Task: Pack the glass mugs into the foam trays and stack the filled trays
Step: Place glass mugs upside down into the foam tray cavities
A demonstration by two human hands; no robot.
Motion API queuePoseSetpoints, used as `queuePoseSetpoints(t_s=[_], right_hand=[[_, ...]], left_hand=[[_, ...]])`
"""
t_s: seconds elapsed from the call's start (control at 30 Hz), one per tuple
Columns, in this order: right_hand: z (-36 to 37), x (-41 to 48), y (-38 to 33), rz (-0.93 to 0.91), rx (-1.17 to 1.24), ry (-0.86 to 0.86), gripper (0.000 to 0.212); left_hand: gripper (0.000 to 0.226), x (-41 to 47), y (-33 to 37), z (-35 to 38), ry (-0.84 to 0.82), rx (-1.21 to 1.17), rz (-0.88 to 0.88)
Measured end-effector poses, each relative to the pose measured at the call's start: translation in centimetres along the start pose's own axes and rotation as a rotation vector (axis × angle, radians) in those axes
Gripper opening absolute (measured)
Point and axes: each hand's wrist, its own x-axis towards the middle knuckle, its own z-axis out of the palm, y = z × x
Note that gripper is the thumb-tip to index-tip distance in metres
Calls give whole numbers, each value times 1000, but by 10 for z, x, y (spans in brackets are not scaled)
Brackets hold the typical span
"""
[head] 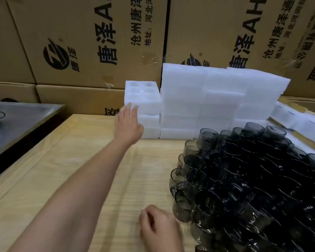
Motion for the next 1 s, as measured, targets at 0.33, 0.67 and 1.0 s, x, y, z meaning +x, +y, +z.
queuePoseSetpoints(t_s=[0.33, 0.67, 1.0], right_hand=[[4, 4, 7, -70, -42, -14, 32], [9, 8, 8, -53, -99, -26, 29], [-2, -3, 2, -103, 105, 17, 16]], left_hand=[[58, 69, -22, 5, -64, 404, 114], [39, 54, -15, -17, 244, 241, 212], [17, -116, 14, -61, 489, 101, 226]])
